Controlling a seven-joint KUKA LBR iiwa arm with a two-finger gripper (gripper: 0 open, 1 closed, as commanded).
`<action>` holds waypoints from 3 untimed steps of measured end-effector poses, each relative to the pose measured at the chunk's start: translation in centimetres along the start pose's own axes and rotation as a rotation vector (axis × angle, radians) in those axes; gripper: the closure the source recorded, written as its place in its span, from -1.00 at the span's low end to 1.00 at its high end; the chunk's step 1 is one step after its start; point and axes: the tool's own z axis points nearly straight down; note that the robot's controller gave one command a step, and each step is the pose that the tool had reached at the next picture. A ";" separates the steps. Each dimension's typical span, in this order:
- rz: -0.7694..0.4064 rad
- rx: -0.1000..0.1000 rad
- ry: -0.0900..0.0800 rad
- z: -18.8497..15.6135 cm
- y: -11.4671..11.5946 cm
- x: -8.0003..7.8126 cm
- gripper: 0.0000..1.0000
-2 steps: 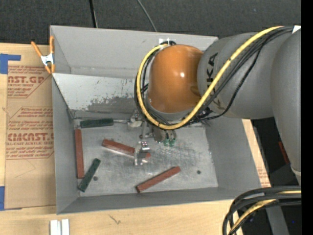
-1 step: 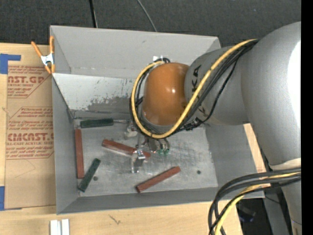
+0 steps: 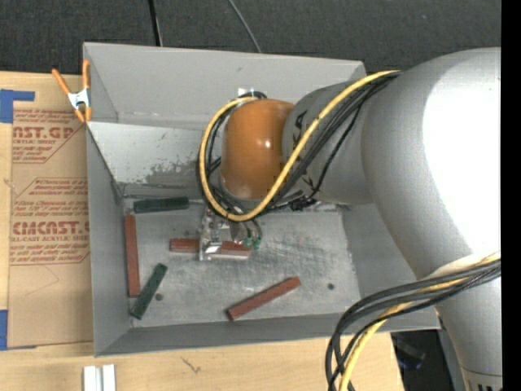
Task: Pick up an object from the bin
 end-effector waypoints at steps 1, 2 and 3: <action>0.000 0.000 0.000 0.0 0.0 0.0 1.00; -0.025 0.003 0.010 -9.0 0.4 0.3 -1.00; -0.044 0.003 0.009 -16.6 0.8 0.2 -1.00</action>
Offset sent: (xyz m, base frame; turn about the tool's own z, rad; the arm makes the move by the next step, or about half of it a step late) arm -0.0041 0.0095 0.1970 -0.0530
